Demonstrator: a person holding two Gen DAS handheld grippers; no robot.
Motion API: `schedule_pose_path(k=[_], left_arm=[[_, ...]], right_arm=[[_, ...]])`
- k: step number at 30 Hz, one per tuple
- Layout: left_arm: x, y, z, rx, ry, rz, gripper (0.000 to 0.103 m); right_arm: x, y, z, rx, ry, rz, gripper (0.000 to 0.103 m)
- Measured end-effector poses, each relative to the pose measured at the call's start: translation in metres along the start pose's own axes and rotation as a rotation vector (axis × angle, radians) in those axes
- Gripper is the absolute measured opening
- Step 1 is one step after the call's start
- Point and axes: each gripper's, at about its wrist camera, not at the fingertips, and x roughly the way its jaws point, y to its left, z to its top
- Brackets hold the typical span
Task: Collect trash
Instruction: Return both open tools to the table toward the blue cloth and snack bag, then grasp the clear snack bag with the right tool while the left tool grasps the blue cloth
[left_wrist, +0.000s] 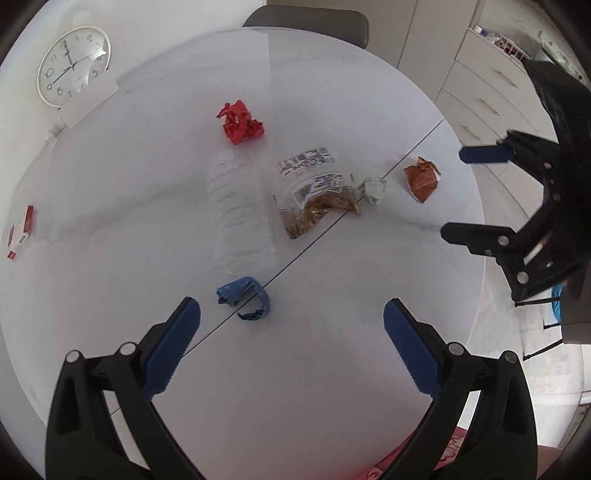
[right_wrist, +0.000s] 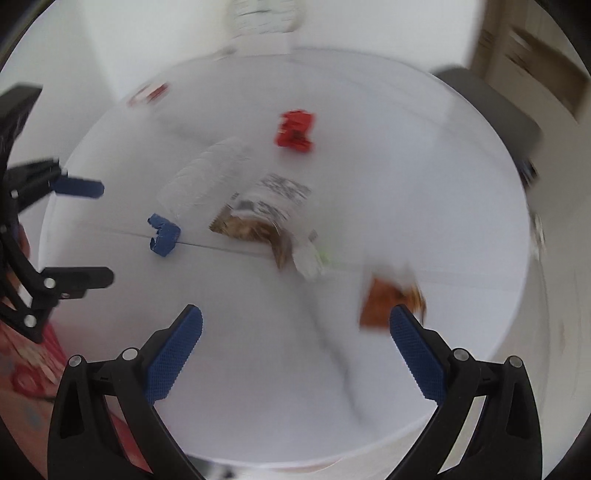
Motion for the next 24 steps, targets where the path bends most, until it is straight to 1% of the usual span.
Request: schedule_pose_path(k=[2,4,6,8,11,14,17,21,24], left_arm=[[0.005,0.015,-0.003,-0.049,0.017,0.003,0.095],[0.009,0.029,-0.005,-0.101,0.03,0.004,0.095],[0.015,0.043,-0.008,-0.165,0.049,-0.007,0.095],[0.021,0.056,-0.011,-0.23,0.07,-0.023,0.095],[0.027,0.065,-0.012,-0.286,0.085,-0.041,0.095],[0.031,0.067,-0.012,-0.302,0.089,-0.047,0.095],[0.036,0.067,-0.012,-0.302,0.102,-0.055,0.095],[0.045,0.06,-0.014,-0.286,0.123,-0.067,0.095],[0.051,0.057,-0.013,-0.262,0.127,-0.062,0.095]], right_arm=[[0.02,0.008,0.025,-0.145,0.025,0.022,0.1],[0.037,0.016,0.041,-0.261,0.054,0.042,0.1],[0.06,0.023,0.058,-0.375,0.102,0.061,0.1],[0.076,0.027,0.067,-0.45,0.136,0.069,0.1],[0.098,0.034,0.08,-0.562,0.179,0.068,0.096],[0.112,0.036,0.089,-0.62,0.214,0.098,0.093],[0.124,0.036,0.094,-0.657,0.256,0.112,0.087],[0.134,0.036,0.101,-0.661,0.296,0.147,0.069],[0.137,0.035,0.097,-0.655,0.322,0.168,0.063]])
